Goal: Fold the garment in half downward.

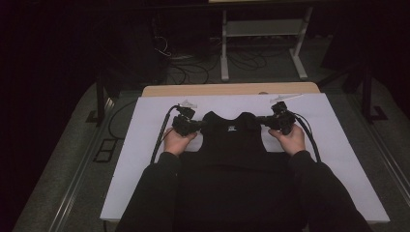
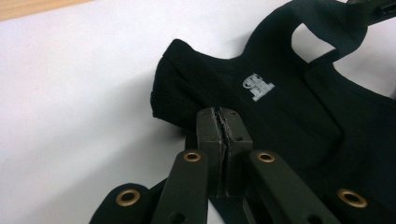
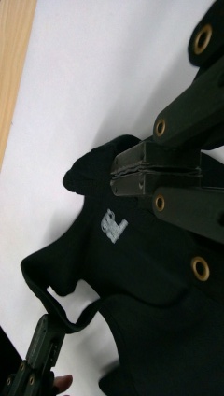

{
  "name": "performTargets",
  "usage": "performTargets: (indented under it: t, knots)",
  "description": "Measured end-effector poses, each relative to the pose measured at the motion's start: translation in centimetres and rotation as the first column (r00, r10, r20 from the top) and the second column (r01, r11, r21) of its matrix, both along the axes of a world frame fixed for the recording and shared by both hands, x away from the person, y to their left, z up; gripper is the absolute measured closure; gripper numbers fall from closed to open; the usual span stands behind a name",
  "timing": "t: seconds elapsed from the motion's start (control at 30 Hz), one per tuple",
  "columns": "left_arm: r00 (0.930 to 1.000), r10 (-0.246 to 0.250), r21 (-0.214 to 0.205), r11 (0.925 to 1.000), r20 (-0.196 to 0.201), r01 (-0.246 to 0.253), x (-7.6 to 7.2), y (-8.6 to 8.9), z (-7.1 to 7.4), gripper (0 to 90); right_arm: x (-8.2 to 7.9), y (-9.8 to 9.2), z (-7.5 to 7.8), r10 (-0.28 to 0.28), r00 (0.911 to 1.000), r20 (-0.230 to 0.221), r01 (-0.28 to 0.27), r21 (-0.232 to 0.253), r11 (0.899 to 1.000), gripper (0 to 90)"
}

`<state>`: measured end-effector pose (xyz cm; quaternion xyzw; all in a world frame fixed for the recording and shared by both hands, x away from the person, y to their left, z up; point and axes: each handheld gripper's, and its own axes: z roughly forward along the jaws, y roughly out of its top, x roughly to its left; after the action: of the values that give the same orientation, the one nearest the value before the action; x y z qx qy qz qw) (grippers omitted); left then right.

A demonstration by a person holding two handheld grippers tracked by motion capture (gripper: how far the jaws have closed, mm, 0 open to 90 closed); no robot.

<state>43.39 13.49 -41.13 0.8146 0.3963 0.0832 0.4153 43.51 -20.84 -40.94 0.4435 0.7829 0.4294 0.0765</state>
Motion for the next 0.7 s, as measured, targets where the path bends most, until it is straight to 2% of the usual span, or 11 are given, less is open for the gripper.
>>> performTargets:
  t: [0.1, 0.43, 0.5, 0.6, 0.7]
  knots:
    - [0.9996, -0.008, -0.018, 0.9998, 0.027, 0.008, -1.1, 0.2, 0.5, 87.1, -0.9, -0.1, 0.3, 0.013, 0.9999, 0.011, -0.013, 0.015, 1.0, 86.9]
    - [0.9958, -0.049, -0.005, 0.9987, 0.077, 0.05, -3.7, 0.7, 1.9, 87.1, -3.6, -0.3, 1.3, 0.049, 0.9985, 0.024, -0.05, 0.08, 0.996, 86.9]
    - [0.9944, -0.062, 0.007, 0.9981, 0.086, 0.062, -4.1, 0.9, 2.1, 87.1, -4.2, -0.3, 1.5, 0.062, 0.9977, 0.028, -0.064, 0.079, 0.995, 86.9]
    - [0.9943, -0.058, -0.006, 0.9982, 0.089, 0.059, -4.7, 1.1, 2.4, 87.1, -4.8, -0.3, 1.6, 0.072, 0.997, 0.03, -0.074, 0.075, 0.994, 86.9]
    - [0.9941, -0.059, 0.0, 0.9983, 0.092, 0.059, -5.2, 1.2, 2.4, 87.1, -5.3, -0.5, 1.8, 0.081, 0.9963, 0.029, -0.083, 0.076, 0.994, 86.9]
